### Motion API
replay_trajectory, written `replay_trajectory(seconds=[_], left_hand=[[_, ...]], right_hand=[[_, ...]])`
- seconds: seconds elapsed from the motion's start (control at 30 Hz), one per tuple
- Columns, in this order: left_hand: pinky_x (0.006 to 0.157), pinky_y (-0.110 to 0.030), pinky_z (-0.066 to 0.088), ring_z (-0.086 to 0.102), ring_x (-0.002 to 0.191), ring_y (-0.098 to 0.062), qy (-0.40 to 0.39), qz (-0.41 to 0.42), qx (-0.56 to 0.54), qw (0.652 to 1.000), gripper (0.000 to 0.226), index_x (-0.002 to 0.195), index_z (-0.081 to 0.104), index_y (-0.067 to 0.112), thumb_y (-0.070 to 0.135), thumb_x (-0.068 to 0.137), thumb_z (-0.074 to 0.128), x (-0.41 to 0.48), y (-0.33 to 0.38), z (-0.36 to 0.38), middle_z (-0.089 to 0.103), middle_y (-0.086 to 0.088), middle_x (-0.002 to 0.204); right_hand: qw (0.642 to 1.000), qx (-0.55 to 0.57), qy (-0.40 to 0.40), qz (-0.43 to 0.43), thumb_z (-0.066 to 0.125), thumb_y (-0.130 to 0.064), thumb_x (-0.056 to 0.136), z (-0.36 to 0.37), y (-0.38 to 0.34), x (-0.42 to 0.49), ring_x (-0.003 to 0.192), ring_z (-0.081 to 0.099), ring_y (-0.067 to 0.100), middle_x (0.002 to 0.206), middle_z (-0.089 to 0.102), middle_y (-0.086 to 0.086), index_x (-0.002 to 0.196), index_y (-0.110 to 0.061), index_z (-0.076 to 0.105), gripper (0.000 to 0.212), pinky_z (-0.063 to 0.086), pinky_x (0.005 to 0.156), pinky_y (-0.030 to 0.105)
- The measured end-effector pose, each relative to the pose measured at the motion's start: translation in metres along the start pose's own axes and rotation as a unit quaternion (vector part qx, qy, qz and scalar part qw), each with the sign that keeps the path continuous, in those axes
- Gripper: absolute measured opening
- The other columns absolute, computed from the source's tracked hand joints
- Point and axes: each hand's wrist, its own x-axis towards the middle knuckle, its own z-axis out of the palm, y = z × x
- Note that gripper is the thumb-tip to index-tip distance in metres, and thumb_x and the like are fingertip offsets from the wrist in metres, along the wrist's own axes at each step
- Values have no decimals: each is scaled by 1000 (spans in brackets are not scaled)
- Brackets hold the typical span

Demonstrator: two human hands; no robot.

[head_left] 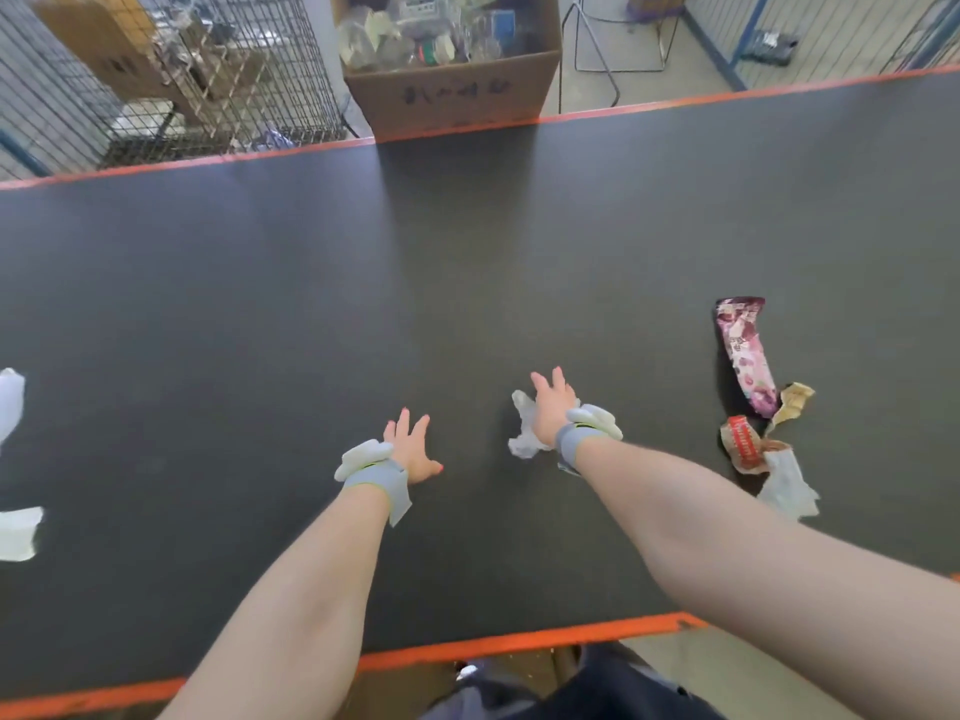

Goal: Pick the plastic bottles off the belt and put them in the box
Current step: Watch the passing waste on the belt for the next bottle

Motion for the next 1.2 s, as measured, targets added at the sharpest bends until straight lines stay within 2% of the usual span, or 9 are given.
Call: replay_trajectory(seconds=[0.1, 0.2, 0.37, 0.5, 0.6, 0.73, 0.93, 1.03, 1.2], left_hand=[[117, -55, 11, -15, 147, -29, 50, -31, -8, 998, 87, 153, -4, 30, 45, 91, 56, -8, -15, -3, -18, -1, 159], [110, -69, 6, -23, 145, -26, 78, -88, 39, 992, 82, 152, -8, 34, 50, 93, 47, -23, -34, -7, -22, 1, 158], [106, -74, 1, -26, 143, -31, 102, -178, 54, 977, 80, 153, -3, 31, 38, 92, 48, -43, -82, -8, -24, -6, 157], [112, -64, 8, -14, 147, -27, 87, -168, 8, 982, 79, 153, 2, 29, 36, 92, 52, -48, -119, -4, -10, -3, 161], [113, -42, 26, 19, 144, -23, 173, -113, -10, 978, 58, 147, 30, 21, 25, 93, 52, -54, -138, -5, 28, -5, 153], [111, -38, 27, 23, 140, -22, 267, -124, -20, 956, 55, 142, 38, 22, 19, 89, 53, -59, -150, -12, 31, -3, 149], [106, -72, 0, -27, 143, -32, 189, -227, -3, 955, 81, 150, -15, 32, 54, 94, 39, -66, -179, -7, -31, -5, 155], [104, -74, 0, -28, 142, -34, 177, -226, -24, 958, 96, 145, -23, 40, 70, 83, 44, -66, -181, -2, -34, -2, 154], [114, -63, 7, -25, 141, -40, -6, -127, -45, 991, 98, 144, -12, 54, 71, 74, 54, -31, -188, 13, -26, 1, 157]], right_hand=[[999, -19, 11, -23, 49, -55, 87, -5, -12, -5, 149, 0, 26, 162, -8, -3, 152, -39, -4, 86, 19, 110, 61], [994, -76, 16, -83, 37, -48, 92, -4, -32, -8, 150, -9, 21, 161, -12, -9, 151, -43, -7, 74, 4, 108, 70], [982, -4, -86, -171, 51, -47, 93, 26, -80, -15, 148, -14, 29, 161, -18, -5, 153, -40, -2, 80, 6, 119, 52], [978, -113, -136, -112, 55, -50, 90, 49, -93, -15, 148, 7, 35, 162, -9, 4, 155, -29, 7, 83, 22, 115, 45], [983, -149, -91, -55, 54, -47, 85, 51, -107, -16, 132, 40, 29, 154, 21, 6, 144, -19, 31, 69, 40, 94, 38], [981, -78, -49, -171, 57, -34, 90, 40, -134, -18, 137, 29, 33, 155, 18, 10, 150, -21, 22, 71, 29, 110, 42], [951, 18, -106, -290, 75, -38, 81, 37, -191, -33, 148, 5, 30, 162, -11, 0, 154, -37, -3, 106, 18, 118, 48], [942, 27, -92, -323, 80, -37, 76, 44, -208, -41, 149, -8, 30, 160, -20, -2, 152, -42, -7, 115, 12, 118, 55], [914, -122, -65, -380, 78, -47, 73, 60, -218, -33, 146, -24, 24, 157, -27, -10, 147, -53, -10, 115, 1, 105, 74]])
